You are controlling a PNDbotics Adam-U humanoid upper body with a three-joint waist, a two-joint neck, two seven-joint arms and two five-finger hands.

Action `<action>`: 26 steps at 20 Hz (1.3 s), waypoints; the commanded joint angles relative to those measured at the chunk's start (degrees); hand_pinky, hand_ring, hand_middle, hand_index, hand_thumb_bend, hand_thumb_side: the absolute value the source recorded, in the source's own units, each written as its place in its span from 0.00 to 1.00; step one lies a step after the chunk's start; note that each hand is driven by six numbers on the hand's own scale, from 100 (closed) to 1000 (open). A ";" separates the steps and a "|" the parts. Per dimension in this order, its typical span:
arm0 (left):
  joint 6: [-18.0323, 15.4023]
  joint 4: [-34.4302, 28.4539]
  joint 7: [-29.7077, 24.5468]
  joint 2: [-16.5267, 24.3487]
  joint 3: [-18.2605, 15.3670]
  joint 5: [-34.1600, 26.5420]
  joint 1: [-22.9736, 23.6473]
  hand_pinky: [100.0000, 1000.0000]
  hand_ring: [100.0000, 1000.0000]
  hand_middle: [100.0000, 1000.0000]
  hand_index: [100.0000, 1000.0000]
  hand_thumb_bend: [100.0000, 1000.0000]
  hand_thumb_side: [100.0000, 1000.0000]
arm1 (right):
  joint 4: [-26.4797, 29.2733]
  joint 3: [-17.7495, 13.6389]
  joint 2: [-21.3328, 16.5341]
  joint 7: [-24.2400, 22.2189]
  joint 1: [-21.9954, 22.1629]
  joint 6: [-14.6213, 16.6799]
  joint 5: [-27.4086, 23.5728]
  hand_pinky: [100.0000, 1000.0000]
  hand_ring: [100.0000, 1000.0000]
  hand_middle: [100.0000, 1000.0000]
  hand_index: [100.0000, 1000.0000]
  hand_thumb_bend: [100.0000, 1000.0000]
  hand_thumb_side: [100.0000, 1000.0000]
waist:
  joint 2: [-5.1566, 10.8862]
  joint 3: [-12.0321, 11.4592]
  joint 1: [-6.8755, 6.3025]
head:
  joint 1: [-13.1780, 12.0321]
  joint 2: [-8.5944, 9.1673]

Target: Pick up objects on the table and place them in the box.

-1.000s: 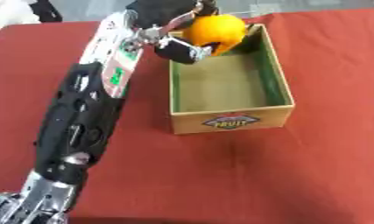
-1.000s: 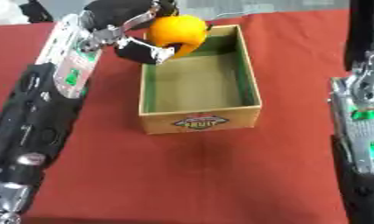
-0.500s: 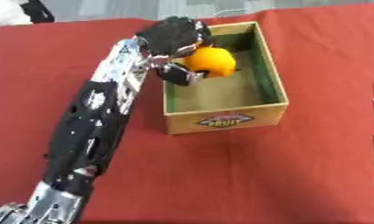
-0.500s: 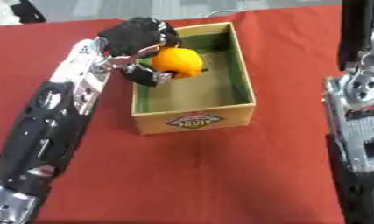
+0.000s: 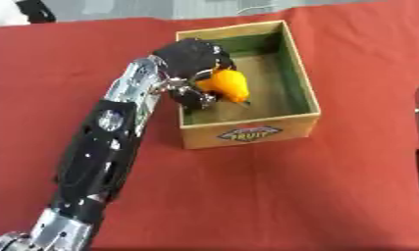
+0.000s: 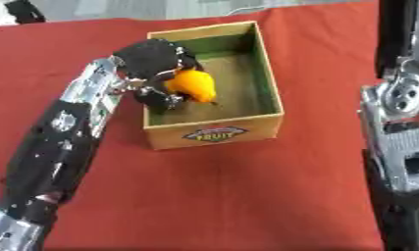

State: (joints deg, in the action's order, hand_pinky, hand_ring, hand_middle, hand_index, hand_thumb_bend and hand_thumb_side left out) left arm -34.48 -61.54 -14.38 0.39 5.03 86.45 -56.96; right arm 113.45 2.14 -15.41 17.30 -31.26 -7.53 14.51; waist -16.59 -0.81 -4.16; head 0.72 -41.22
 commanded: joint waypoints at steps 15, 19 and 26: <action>5.16 -8.28 9.59 2.00 -2.58 -2.92 -1.12 0.67 0.78 0.78 0.94 0.47 0.63 | 1.14 -0.54 -1.03 0.16 0.12 0.21 -0.41 0.82 0.77 0.53 0.85 0.00 1.00 | 1.58 -1.03 -0.20 | 1.03 -0.47; 10.73 -14.96 16.26 3.32 -4.71 -21.08 -0.20 0.54 0.66 0.64 0.86 0.21 0.65 | 1.14 -0.61 -1.07 0.24 0.13 0.32 -0.28 0.82 0.77 0.53 0.85 0.00 1.00 | 1.82 -1.35 -0.15 | 1.59 -0.87; 16.25 -21.78 10.39 8.73 -5.43 -60.90 4.39 0.39 0.52 0.49 0.76 0.00 0.75 | 1.14 -0.50 -0.99 0.24 -0.21 0.70 0.21 0.82 0.77 0.54 0.85 0.00 1.00 | 2.82 -3.02 -0.23 | 4.17 -2.41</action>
State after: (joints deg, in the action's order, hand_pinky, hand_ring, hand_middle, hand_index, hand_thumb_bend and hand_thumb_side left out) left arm -19.09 -80.98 -2.81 7.06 0.51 31.64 -51.85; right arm 113.45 1.82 -15.67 17.56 -30.56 -7.17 14.52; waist -15.06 -3.81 -4.57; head 4.42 -43.13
